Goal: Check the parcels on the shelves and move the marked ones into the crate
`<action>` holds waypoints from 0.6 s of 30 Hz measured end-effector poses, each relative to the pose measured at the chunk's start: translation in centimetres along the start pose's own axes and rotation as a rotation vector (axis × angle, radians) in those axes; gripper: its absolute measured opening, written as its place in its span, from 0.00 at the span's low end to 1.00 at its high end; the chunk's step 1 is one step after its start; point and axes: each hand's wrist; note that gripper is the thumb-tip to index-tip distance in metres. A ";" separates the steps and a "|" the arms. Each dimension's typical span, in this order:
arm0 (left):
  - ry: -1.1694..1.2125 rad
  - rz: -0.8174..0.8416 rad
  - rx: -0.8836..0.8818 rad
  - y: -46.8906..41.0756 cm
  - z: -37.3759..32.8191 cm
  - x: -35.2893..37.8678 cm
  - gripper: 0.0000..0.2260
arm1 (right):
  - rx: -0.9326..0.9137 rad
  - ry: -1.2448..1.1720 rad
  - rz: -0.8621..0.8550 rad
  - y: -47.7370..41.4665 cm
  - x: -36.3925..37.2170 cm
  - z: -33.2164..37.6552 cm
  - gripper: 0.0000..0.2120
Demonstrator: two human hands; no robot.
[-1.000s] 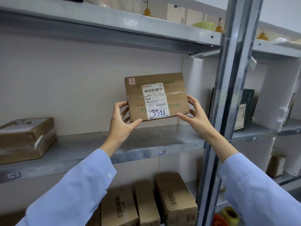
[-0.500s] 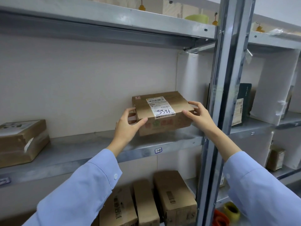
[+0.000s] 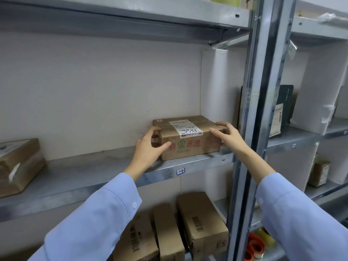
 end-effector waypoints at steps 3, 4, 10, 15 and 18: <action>-0.006 0.007 0.000 -0.1 0.2 0.1 0.20 | -0.012 -0.018 -0.001 0.3 0.2 -0.1 0.20; -0.009 0.009 -0.002 -0.1 0.2 0.0 0.19 | -0.017 -0.018 0.002 0.4 0.4 -0.1 0.19; 0.000 0.006 -0.005 0.0 0.1 -0.2 0.18 | -0.039 0.074 -0.010 1.2 0.5 -0.1 0.19; -0.034 0.027 0.003 -0.2 0.1 -0.4 0.19 | -0.110 0.195 -0.055 3.1 0.7 -0.5 0.27; -0.146 0.047 0.001 0.1 0.2 -0.2 0.24 | -0.142 0.224 -0.087 4.2 0.6 -1.0 0.30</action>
Point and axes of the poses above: each hand's wrist, its own y-axis away from the middle knuckle, its own x-axis out of the palm, z = x × y, and after that the axes turned 13 degrees about x, right-handed
